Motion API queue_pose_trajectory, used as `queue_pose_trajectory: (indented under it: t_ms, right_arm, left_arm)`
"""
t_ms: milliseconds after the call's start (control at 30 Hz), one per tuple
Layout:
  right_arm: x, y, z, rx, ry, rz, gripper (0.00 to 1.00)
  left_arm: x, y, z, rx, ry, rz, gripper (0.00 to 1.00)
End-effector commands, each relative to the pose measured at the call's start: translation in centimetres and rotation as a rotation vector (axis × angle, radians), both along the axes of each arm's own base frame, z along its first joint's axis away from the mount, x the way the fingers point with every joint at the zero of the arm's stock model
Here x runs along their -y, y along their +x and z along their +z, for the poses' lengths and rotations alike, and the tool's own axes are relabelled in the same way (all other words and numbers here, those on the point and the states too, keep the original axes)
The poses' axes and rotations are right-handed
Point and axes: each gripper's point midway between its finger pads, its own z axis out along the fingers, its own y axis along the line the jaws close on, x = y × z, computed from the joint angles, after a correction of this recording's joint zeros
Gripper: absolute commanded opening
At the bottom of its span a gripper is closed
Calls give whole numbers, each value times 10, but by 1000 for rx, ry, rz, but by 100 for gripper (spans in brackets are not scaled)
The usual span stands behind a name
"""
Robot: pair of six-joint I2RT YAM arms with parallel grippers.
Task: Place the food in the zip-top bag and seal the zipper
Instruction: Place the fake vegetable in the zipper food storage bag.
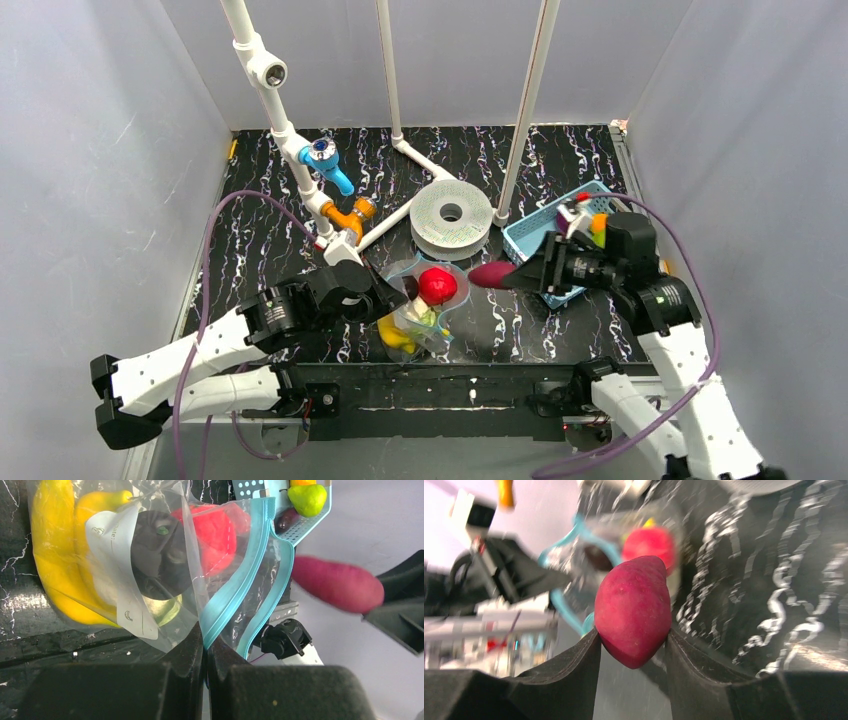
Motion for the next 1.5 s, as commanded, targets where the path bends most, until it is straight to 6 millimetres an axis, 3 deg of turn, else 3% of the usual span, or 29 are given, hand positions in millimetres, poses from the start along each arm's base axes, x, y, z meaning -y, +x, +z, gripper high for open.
queue_pose_trajectory:
  t_ms: [0, 233, 333, 400, 500, 600, 667, 967, 1200, 1333, 1467]
  right_arm:
    - [-44, -43, 53, 151, 75, 341, 1]
    - [-74, -60, 99, 279, 93, 465, 1]
    - [-81, -66, 106, 279, 91, 522, 1]
    - [-87, -68, 98, 238, 64, 552, 1]
    - [-92, -67, 68, 143, -64, 575, 1]
    - [-88, -48, 29, 108, -293, 480, 1]
    - [-87, -45, 14, 57, -373, 478, 1]
    - [-85, -47, -2, -25, -690, 518, 1]
    - [-106, -49, -26, -85, -779, 578, 2]
    - [-122, -41, -25, -76, -795, 567, 22]
    - [-141, -40, -5, 3, -737, 582, 52]
  left_arm:
    - [2, 4, 12, 27, -2, -3, 0]
    - [0, 4, 7, 18, 14, 3, 0]
    - [-2, 4, 9, 22, 12, 6, 0]
    - [-3, 4, 11, 29, 13, 6, 0]
    - [-5, 5, 14, 39, 18, 6, 0]
    - [-4, 5, 16, 43, 16, 3, 0]
    - [-4, 5, 16, 43, 17, 0, 0]
    - [-3, 6, 17, 47, 25, -6, 0]
    - [2, 5, 17, 40, 7, -17, 0]
    - [2, 4, 17, 37, 4, -16, 0]
    - [1, 4, 18, 37, 4, -17, 0]
